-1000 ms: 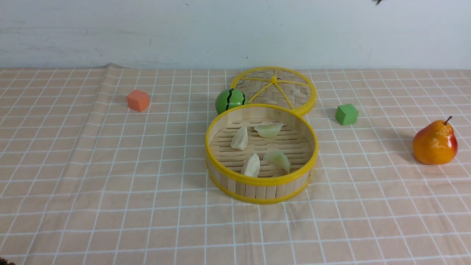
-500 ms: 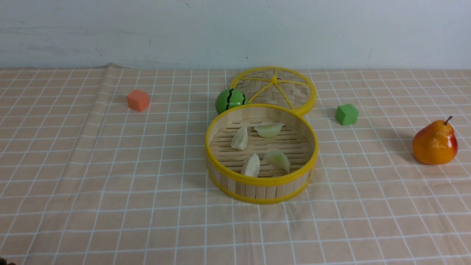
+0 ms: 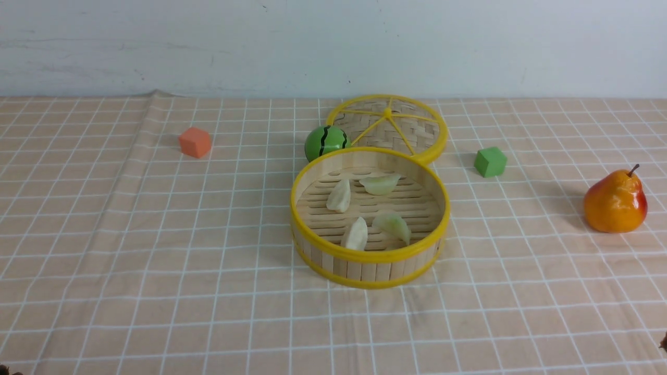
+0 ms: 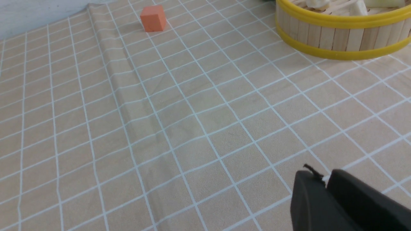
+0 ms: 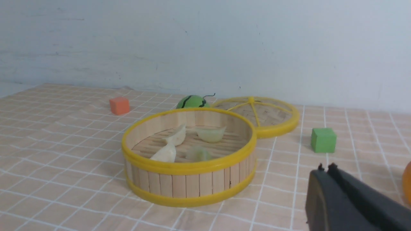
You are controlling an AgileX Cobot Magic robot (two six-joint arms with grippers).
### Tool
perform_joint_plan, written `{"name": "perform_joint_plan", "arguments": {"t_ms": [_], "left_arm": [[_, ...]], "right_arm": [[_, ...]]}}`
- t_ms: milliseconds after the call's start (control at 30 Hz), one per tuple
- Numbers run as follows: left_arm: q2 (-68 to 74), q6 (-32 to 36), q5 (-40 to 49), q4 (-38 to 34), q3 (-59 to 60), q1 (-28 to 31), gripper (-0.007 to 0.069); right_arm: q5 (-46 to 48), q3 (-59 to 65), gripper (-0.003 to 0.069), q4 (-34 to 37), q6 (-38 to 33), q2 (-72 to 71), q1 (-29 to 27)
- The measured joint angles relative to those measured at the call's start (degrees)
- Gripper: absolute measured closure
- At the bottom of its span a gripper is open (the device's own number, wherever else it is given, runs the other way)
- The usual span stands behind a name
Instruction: Put the dumplings into the steamer on the table with the brown tablecloth.
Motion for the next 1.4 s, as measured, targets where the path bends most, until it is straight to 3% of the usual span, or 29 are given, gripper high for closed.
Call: {"name": "perform_joint_plan", "arguments": {"t_ms": [100,233,433,700,867,900,1000,1400], "left_arm": [[0.0,0.0,0.0,0.0,0.0,0.0,0.0551],[0.0,0.0,0.2,0.0,0.0,0.0,0.0547],[0.0,0.0,0.3,0.0,0.0,0.0,0.0541],[0.0,0.0,0.4,0.0,0.0,0.0,0.0533],[0.0,0.0,0.4,0.0,0.0,0.0,0.0533],[0.0,0.0,0.4,0.0,0.0,0.0,0.0533],[0.0,0.0,0.4,0.0,0.0,0.0,0.0533],[0.0,0.0,0.4,0.0,0.0,0.0,0.0524]], "right_arm": [[1.5,0.0,0.0671,0.2,-3.0,-2.2,-1.2],[10.0,0.0,0.067,-2.0,-4.6,-7.2,-8.7],[19.4,0.0,0.0669,-15.6,-4.6,-8.8,-18.2],[20.4,0.0,0.0665,-9.7,-2.7,-8.8,-18.6],[26.7,0.0,0.0664,-10.6,5.4,-8.8,-18.6],[29.2,-0.1,0.0664,-12.1,10.6,-8.8,-18.6],[30.6,-0.3,0.0664,-14.4,17.2,-8.8,-18.6],[31.1,-0.5,0.0655,-15.7,20.0,-8.8,-18.6]]}}
